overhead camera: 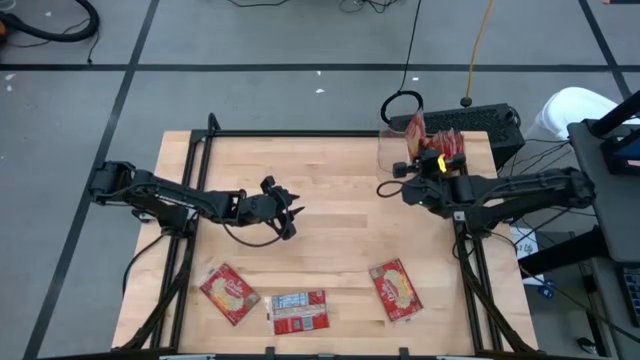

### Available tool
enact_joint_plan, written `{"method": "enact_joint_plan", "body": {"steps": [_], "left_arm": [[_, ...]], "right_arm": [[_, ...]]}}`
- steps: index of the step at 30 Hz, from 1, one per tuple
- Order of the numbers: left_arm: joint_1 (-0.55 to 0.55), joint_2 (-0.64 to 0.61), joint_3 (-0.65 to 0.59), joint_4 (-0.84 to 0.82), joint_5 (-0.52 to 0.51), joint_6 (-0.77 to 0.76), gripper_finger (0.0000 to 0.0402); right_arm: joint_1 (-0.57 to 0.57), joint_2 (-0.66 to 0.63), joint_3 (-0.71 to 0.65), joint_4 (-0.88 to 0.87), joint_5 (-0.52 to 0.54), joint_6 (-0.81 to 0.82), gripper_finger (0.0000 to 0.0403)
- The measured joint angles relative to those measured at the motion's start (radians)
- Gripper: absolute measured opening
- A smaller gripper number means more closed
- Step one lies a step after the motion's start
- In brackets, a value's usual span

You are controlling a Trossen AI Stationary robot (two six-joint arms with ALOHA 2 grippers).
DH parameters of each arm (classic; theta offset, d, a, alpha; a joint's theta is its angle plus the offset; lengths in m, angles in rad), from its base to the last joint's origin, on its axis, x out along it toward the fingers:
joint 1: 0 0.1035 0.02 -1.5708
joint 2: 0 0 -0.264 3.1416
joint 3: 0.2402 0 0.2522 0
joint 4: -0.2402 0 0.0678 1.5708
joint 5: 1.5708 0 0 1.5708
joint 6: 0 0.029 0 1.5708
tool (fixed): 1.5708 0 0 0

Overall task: Sort popcorn bags into baskets
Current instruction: Put the red popcorn bag into the transparent bin

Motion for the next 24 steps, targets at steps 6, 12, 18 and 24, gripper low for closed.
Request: {"method": "enact_joint_plan", "body": {"steps": [6,12,18,24], "left_arm": [[0.001,0.0,0.0,0.0,0.0,0.002,0.0159],[0.001,0.0,0.0,0.0,0.0,0.002,0.0153],[0.001,0.0,0.0,0.0,0.0,0.003,0.0165],[0.001,0.0,0.0,0.0,0.0,0.004,0.0169]], "right_arm": [[-0.057,0.0,-0.058,0.018,-0.062,0.023,0.0005],[-0.085,0.0,-0.111,0.025,-0.076,0.077,0.0005],[-0.085,0.0,-0.149,0.066,-0.078,0.072,0.0006],[-0.085,0.0,-0.167,0.066,-0.103,0.072,0.0006]]}}
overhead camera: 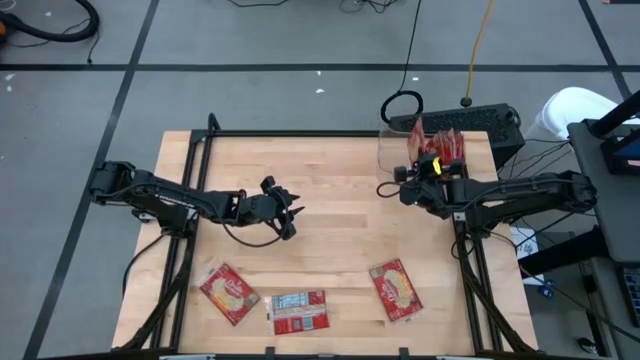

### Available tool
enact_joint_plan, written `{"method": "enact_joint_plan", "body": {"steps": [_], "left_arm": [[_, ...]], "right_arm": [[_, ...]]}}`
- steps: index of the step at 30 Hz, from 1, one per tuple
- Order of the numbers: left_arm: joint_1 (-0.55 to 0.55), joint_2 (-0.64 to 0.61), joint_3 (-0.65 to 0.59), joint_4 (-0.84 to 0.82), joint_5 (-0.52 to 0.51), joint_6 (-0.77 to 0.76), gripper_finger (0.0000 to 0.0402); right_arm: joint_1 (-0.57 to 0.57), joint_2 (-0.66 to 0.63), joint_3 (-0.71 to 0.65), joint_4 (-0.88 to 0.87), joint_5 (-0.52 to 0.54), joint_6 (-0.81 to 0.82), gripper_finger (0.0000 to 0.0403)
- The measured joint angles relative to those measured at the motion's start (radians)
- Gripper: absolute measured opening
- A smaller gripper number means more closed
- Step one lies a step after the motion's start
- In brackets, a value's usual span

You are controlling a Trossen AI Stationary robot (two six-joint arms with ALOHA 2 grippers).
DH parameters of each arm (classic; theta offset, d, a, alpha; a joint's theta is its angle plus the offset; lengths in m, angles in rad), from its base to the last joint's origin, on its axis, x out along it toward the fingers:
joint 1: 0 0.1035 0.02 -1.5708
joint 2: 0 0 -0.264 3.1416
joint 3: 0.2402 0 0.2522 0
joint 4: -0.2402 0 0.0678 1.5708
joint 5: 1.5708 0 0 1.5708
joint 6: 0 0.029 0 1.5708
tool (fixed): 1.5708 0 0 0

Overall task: Sort popcorn bags into baskets
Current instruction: Put the red popcorn bag into the transparent bin

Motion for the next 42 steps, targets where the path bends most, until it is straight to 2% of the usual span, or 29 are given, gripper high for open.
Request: {"method": "enact_joint_plan", "body": {"steps": [10,23,29,42], "left_arm": [[0.0,0.0,0.0,0.0,0.0,0.001,0.0152],[0.0,0.0,0.0,0.0,0.0,0.001,0.0172],[0.0,0.0,0.0,0.0,0.0,0.0,0.0175],[-0.001,0.0,0.0,-0.001,0.032,-0.001,0.0152]], "right_arm": [[0.0,0.0,-0.069,0.0,-0.026,0.093,0.0006],[-0.007,0.0,-0.073,-0.016,-0.027,0.077,0.0006],[-0.035,0.0,-0.073,-0.016,-0.076,0.078,0.0006],[-0.04,0.0,-0.073,-0.046,-0.102,0.078,0.0007]]}}
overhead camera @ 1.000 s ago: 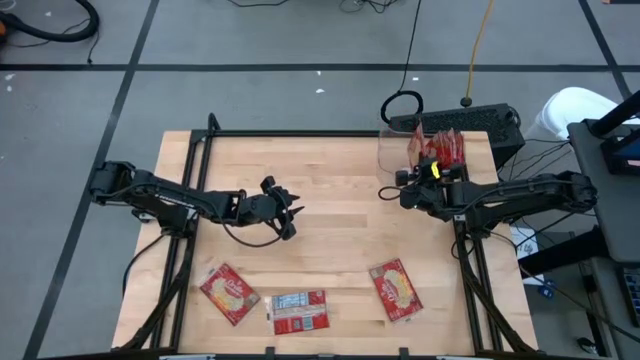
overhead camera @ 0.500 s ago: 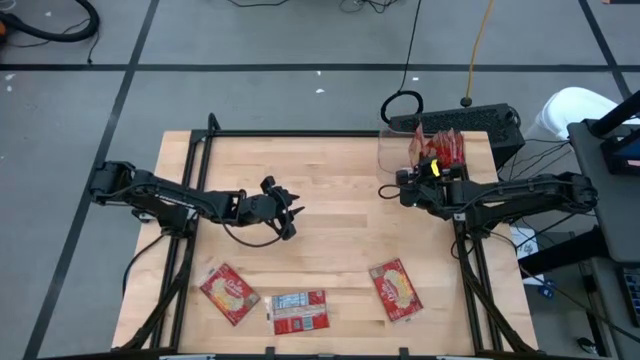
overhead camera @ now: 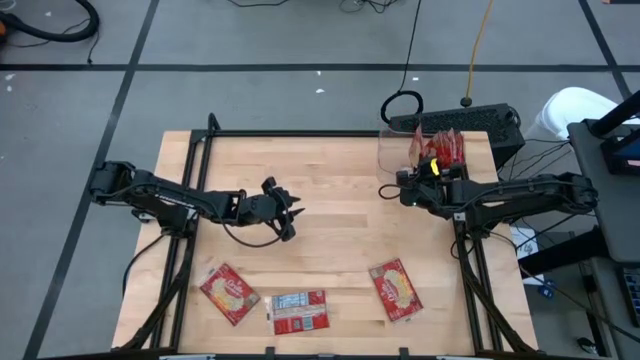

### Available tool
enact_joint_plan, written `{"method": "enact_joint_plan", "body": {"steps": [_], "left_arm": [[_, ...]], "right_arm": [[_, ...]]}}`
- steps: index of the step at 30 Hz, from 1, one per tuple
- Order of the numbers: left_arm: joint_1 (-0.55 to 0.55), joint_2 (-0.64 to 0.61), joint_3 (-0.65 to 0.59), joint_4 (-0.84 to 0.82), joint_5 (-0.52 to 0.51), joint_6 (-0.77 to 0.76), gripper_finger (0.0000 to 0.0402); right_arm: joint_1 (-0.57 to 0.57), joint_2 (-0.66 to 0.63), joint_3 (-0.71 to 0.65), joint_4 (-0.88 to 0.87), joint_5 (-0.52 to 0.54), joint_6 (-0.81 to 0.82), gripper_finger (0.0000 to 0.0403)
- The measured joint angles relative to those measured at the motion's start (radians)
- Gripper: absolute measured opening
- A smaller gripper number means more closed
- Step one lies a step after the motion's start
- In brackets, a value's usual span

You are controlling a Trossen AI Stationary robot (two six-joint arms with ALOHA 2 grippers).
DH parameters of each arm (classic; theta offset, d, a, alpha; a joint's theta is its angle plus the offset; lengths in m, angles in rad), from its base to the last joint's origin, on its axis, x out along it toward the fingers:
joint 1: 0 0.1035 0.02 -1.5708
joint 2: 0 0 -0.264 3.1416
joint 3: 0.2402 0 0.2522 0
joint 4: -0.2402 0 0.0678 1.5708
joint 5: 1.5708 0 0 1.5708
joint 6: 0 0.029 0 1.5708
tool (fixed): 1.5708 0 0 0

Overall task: Sort popcorn bags into baskets
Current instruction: Put the red popcorn bag into the transparent bin

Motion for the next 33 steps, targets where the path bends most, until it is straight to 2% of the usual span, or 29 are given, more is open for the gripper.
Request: {"method": "enact_joint_plan", "body": {"steps": [8,20,33], "left_arm": [[0.0,0.0,0.0,0.0,0.013,-0.002,0.0149],[0.0,0.0,0.0,0.0,0.013,-0.006,0.0148],[-0.001,0.0,0.0,0.0,0.013,-0.009,0.0148]], "right_arm": [[-0.033,0.0,0.0,-0.054,-0.076,0.059,0.0007],[-0.033,0.0,0.0,-0.063,-0.079,0.076,0.001],[-0.043,0.0,0.0,-0.132,-0.104,0.183,0.0115]]}}
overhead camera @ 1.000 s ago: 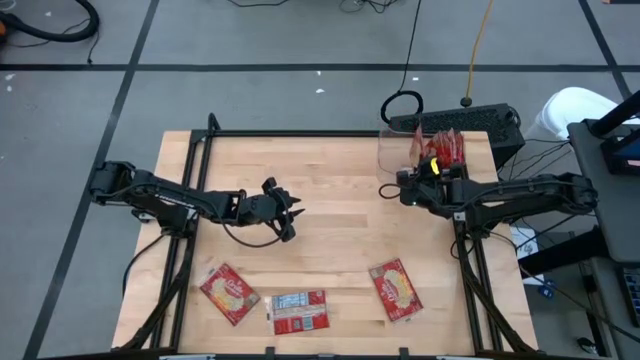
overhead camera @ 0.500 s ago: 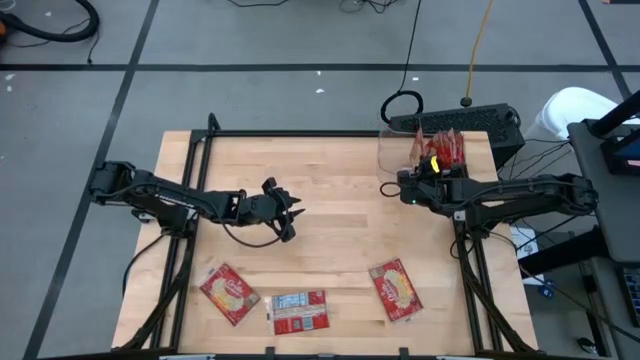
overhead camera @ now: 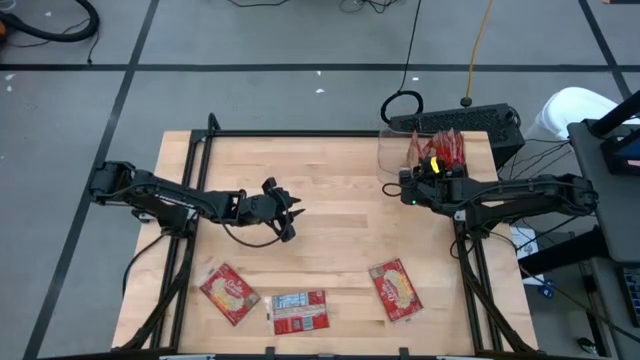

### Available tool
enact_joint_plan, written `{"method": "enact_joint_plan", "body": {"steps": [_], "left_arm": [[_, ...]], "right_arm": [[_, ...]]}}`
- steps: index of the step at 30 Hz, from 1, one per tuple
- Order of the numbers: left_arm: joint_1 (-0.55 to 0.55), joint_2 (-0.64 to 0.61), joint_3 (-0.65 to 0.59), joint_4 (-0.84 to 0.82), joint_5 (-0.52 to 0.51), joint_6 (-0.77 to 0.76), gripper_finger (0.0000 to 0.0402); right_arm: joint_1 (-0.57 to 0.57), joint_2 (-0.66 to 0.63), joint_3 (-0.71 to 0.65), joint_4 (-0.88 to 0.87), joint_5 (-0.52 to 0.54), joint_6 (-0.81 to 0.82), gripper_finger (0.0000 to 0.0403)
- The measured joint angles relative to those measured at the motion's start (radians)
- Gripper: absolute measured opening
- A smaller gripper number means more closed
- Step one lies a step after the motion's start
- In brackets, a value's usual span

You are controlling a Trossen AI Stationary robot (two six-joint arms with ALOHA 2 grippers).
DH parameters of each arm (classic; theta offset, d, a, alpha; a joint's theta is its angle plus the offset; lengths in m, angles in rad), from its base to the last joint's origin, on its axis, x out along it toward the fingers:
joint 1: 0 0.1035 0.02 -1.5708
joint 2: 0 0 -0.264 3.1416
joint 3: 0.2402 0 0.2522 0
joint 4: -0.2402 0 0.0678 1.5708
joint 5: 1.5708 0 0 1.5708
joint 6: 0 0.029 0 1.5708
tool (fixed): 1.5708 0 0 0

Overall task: Sort popcorn bags into baskets
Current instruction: Put the red popcorn bag into the transparent bin

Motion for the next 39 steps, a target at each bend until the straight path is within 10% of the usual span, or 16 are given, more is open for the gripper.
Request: {"method": "enact_joint_plan", "body": {"steps": [25,39], "left_arm": [[0.001,0.0,0.0,0.0,0.0,0.003,0.0149],[0.001,0.0,0.0,-0.007,0.0,-0.001,0.0148]], "right_arm": [[-0.006,-0.186,0.0,0.063,0.068,-0.197,0.0123],[0.098,-0.192,0.055,1.051,0.097,-1.114,0.0123]]}}
